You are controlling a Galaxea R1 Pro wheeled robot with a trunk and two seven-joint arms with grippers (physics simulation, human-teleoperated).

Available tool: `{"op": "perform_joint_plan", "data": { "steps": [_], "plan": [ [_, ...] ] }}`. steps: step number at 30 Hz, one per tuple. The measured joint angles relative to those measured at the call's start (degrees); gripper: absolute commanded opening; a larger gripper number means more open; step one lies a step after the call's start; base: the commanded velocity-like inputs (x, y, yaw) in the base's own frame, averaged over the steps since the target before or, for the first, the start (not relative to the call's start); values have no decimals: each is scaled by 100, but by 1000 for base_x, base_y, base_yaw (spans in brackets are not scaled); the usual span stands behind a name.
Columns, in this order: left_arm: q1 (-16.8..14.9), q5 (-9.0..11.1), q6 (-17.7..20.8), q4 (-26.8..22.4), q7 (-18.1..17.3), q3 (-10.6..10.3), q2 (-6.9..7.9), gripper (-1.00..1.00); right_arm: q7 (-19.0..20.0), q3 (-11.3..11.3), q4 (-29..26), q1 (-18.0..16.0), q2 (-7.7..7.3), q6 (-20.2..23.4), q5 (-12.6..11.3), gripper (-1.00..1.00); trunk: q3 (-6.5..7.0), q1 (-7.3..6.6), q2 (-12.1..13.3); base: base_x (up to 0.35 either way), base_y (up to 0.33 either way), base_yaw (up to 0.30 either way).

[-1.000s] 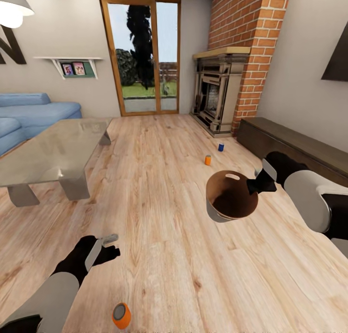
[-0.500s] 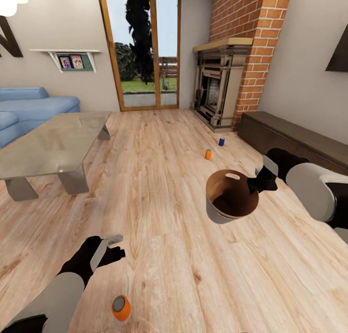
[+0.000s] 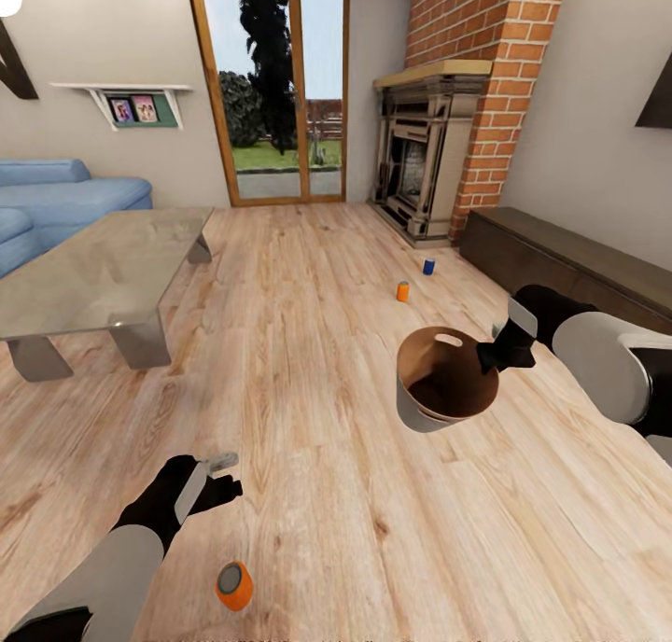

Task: Put the three can of soda from the living room inside the tash can in the kitchen.

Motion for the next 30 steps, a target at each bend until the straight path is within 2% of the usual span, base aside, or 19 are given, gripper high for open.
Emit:
{"op": "perform_joint_plan", "data": {
  "steps": [8, 24, 26, 30],
  "plan": [
    [0, -1, -8, 7, 2, 0, 0, 100, -5, 9, 3, 23, -5, -1, 20, -100, -72, 0, 0, 0, 0, 0],
    [0, -3, -9, 11, 3, -1, 0, 100, 0, -60, -7, 41, -5, 0, -11, -100, -503, 351, -639, 0, 0, 0],
    [0, -3, -9, 11, 2, -1, 0, 100, 0, -62, -7, 42, -5, 0, -12, -100, -565, 357, -643, 0, 0, 0],
    [0, 1, -9, 10, 8, -1, 0, 100, -6, -29, -7, 43, -5, -1, 25, -100, -602, 356, -644, 0, 0, 0]
  ]
}}
